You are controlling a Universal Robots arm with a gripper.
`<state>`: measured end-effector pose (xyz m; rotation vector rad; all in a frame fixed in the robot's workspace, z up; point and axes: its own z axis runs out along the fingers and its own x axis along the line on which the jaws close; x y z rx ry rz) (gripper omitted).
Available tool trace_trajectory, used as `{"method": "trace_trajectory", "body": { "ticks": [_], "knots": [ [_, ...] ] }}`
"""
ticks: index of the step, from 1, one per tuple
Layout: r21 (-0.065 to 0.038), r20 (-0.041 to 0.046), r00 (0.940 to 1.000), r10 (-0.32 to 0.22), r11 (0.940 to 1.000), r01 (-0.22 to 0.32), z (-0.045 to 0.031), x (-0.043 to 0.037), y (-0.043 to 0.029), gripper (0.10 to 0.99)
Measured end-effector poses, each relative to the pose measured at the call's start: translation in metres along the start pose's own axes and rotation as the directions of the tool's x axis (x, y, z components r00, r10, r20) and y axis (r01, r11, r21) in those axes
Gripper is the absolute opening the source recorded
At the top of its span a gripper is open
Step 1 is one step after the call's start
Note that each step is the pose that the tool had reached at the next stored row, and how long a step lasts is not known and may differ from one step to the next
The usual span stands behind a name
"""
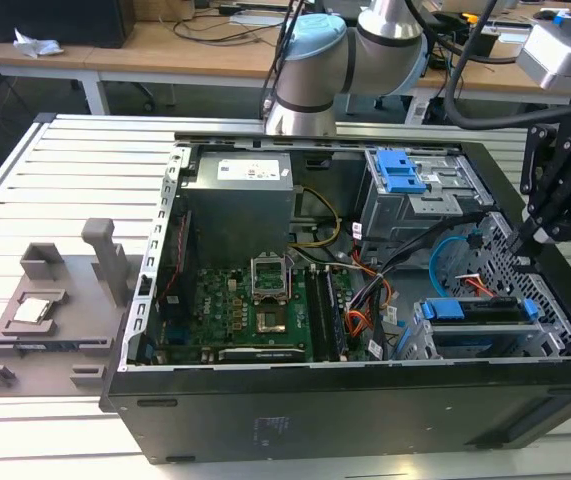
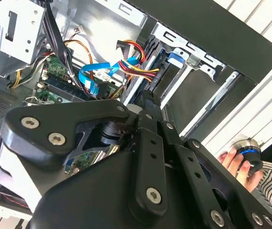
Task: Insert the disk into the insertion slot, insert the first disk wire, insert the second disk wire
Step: 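Insert the first disk wire, then insert the second disk wire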
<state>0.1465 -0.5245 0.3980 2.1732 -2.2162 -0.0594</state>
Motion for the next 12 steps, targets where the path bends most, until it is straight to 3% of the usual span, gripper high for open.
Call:
{"method": "trace_trajectory", "body": {
  "ticks": [7,8,9,12],
  "knots": [
    [0.000,0.0000,1.0000,0.000,1.0000,0.000,-0.0001,0.0000,0.0000,0.114],
    [0.000,0.0000,1.0000,0.000,1.0000,0.000,-0.0001,0.0000,0.0000,0.235],
    [0.000,0.0000,1.0000,0.000,1.0000,0.000,-0.0001,0.0000,0.0000,0.302],
    [0.001,-0.0011,0.9998,-0.022,0.9998,0.022,0.0034,-0.0056,0.0030,0.302]
  ]
}}
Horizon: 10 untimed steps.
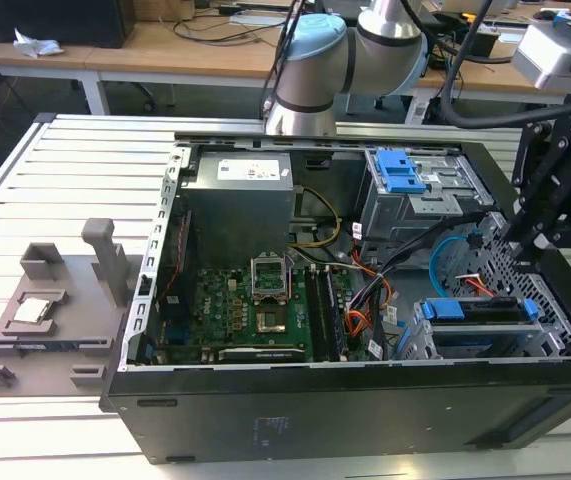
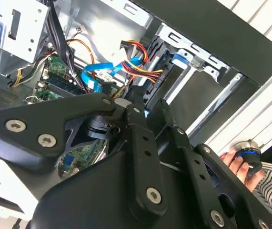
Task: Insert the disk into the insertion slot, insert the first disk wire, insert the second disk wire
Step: 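Insert the second disk wire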
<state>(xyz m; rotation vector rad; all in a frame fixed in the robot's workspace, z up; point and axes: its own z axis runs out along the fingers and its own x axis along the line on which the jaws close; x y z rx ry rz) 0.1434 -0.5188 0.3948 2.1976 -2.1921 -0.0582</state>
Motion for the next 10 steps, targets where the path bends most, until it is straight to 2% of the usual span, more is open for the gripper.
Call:
{"method": "trace_trajectory", "body": {
  "ticks": [3,5,8,10],
  "knots": [
    [0.002,-0.0007,0.9999,-0.011,0.9999,0.011,0.0037,-0.0069,0.0040,0.302],
    [0.002,-0.0010,0.9998,-0.019,0.9998,0.019,0.0072,-0.0272,0.0092,0.302],
    [0.002,-0.0015,0.9996,-0.030,0.9996,0.030,0.0103,-0.0326,0.0134,0.302],
    [0.002,-0.0032,0.9983,-0.059,0.9983,0.059,0.0142,-0.0337,0.0151,0.302]
  ]
}}
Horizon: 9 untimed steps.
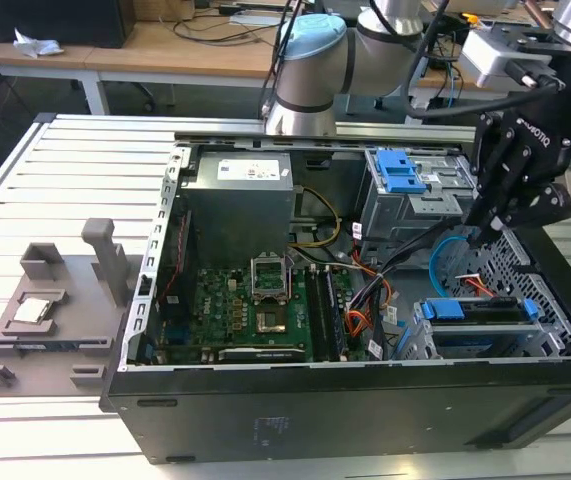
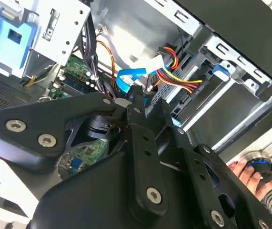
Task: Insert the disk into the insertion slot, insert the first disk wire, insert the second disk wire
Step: 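Insert the second disk wire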
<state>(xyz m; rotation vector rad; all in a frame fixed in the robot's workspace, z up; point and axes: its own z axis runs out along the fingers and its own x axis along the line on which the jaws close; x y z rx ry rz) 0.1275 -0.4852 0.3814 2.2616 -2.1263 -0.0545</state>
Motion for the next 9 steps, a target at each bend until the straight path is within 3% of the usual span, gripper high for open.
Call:
{"method": "trace_trajectory", "body": {
  "ticks": [2,4,6,9],
  "knots": [
    [0.000,-0.0043,0.9995,-0.032,0.9995,0.032,0.0021,-0.0005,-0.0001,0.302],
    [-0.002,-0.0183,0.9958,-0.089,0.9960,0.089,0.0060,-0.0013,0.0001,0.302],
    [-0.004,-0.0309,0.9931,-0.113,0.9935,0.113,0.0074,-0.0013,0.0007,0.302],
    [-0.005,-0.0372,0.9917,-0.123,0.9924,0.123,0.0083,-0.0013,0.0008,0.302]
  ]
}}
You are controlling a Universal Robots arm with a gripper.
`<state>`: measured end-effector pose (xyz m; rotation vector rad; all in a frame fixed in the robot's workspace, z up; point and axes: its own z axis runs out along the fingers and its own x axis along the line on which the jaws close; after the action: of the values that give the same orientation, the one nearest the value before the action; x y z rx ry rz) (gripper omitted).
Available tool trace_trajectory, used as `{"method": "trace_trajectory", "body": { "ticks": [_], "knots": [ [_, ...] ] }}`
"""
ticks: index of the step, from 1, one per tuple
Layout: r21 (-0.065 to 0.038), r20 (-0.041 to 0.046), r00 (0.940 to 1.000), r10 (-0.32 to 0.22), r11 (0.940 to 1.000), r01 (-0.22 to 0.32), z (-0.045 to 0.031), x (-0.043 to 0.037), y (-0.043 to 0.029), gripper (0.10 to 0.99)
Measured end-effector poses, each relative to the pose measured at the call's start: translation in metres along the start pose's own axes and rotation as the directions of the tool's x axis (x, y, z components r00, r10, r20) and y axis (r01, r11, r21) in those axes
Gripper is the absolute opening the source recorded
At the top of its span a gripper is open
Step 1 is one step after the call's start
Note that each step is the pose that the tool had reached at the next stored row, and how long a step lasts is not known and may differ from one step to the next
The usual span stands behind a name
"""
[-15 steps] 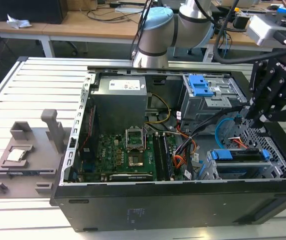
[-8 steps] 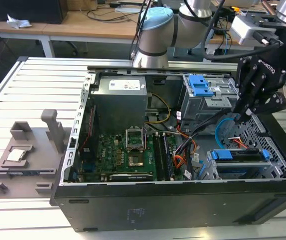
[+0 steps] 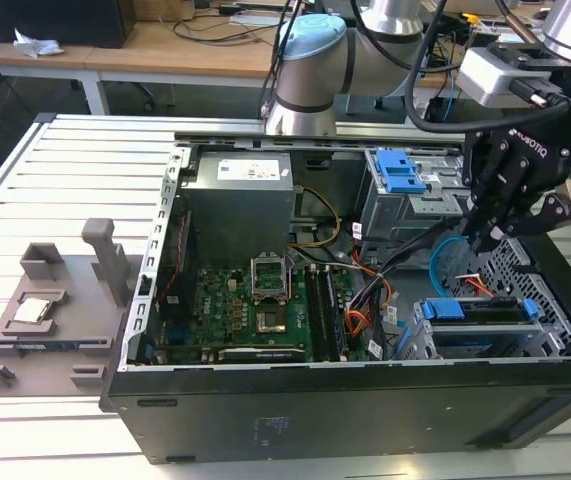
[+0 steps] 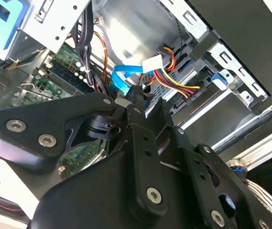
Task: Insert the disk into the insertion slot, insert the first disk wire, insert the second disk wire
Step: 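Insert the second disk wire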
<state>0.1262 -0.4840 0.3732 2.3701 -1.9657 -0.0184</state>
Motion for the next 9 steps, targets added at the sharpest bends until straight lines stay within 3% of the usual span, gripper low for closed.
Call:
{"method": "trace_trajectory", "body": {
  "ticks": [3,4,6,9],
  "knots": [
    [0.000,-0.0006,1.0000,0.000,1.0000,0.000,0.0000,0.0000,0.0000,0.302],
    [0.000,-0.0008,1.0000,0.000,1.0000,0.000,0.0000,0.0000,0.0000,0.286],
    [0.000,-0.0012,1.0000,0.000,1.0000,0.000,0.0000,0.0000,0.0000,0.165],
    [0.000,-0.0017,1.0000,0.000,1.0000,0.000,0.0000,0.0000,0.0000,0.165]
  ]
}}
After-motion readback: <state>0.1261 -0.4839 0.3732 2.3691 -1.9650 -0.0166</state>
